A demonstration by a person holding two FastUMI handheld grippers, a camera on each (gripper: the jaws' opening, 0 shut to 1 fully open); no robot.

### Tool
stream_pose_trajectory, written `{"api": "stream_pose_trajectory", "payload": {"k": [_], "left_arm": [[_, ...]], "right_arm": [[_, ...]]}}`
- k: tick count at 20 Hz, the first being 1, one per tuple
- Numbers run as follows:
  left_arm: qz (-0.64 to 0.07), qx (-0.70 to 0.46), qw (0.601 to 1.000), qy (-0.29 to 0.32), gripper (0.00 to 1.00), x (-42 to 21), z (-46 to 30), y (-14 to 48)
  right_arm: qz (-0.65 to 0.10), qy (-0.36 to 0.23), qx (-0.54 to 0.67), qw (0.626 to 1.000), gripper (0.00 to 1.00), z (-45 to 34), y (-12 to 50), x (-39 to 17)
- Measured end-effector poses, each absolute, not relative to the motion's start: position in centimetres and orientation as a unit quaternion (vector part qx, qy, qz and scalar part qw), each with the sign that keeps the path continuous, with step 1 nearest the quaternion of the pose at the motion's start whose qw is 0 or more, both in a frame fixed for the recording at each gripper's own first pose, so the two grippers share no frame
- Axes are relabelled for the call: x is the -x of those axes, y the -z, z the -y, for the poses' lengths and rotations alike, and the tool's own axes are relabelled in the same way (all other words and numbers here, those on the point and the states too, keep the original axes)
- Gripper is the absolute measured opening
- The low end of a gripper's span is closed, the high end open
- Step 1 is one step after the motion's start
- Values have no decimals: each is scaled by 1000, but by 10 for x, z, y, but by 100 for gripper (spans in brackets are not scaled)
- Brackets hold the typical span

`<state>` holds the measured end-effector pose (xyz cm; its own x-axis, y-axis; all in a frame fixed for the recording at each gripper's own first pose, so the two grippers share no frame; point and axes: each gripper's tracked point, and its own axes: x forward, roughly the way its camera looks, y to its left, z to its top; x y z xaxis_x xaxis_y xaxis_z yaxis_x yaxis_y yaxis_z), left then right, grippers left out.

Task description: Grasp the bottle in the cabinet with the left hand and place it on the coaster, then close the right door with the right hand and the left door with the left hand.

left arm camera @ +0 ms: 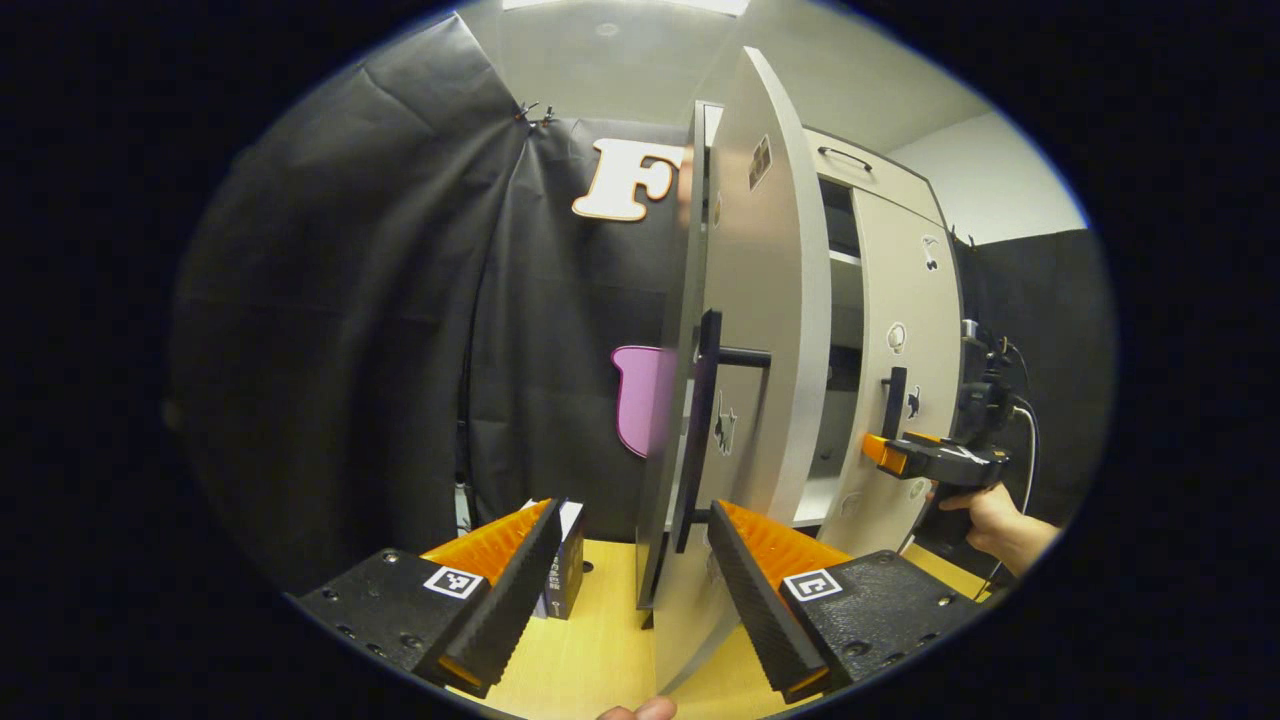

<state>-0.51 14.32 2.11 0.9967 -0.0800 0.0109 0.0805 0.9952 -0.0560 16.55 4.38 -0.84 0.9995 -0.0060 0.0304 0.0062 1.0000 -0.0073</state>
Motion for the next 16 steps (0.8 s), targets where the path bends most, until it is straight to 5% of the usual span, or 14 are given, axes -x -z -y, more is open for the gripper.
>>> {"api": "stream_pose_trajectory", "payload": {"k": [16], "left_arm": [[-3,6,992,128,93,-14,-68,-19]], "right_arm": [[7,-15,-14,1000,100,-15,4,-98]]}}
